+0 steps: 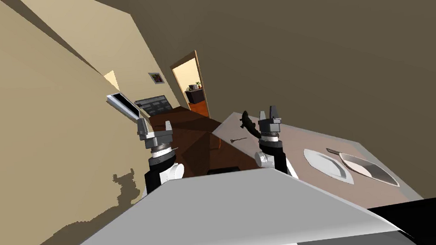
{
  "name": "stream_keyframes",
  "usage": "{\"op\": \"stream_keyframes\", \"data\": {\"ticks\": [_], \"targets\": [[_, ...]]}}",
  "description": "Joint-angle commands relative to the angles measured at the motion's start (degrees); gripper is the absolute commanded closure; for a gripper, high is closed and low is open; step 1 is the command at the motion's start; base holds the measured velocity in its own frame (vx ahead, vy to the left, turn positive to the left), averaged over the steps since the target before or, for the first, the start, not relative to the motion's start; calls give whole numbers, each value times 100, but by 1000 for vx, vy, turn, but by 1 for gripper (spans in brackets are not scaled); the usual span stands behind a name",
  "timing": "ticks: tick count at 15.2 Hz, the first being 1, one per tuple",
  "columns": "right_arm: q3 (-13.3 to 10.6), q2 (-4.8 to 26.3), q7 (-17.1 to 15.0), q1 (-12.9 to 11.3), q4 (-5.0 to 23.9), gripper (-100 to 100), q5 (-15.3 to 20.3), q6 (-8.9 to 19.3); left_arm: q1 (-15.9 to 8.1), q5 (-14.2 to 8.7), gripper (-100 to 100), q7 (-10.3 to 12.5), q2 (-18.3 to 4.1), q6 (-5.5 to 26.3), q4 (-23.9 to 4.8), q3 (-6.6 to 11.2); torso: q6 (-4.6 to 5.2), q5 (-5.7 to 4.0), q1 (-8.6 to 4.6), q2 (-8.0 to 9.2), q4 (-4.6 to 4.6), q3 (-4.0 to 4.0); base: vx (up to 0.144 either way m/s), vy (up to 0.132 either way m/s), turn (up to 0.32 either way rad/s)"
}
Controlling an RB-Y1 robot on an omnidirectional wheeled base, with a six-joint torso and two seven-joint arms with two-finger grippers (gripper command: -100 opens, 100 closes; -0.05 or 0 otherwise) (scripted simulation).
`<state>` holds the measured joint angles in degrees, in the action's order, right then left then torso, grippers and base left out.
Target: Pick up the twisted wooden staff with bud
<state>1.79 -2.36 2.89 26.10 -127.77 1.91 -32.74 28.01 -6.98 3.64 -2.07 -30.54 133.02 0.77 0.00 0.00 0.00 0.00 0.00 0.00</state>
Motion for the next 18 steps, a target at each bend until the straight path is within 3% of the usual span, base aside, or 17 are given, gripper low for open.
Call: {"op": "stream_keyframes", "data": {"ticks": [1,12,18], "targets": [[-32,274,9,7,51,-100,54,22,0,0,0,0,0,0,0,0,0,0,0,0,0,0,7,2,44],[-296,1281,78,66,473,-100,493,206,0,0,0,0,0,0,0,0,-2,0,0,-18,-4,-10,29,3,78],[-662,2052,174,152,1054,-100,1099,460,0,0,0,0,0,0,0,0,-2,0,0,-29,-7,-17,62,7,162]]}}
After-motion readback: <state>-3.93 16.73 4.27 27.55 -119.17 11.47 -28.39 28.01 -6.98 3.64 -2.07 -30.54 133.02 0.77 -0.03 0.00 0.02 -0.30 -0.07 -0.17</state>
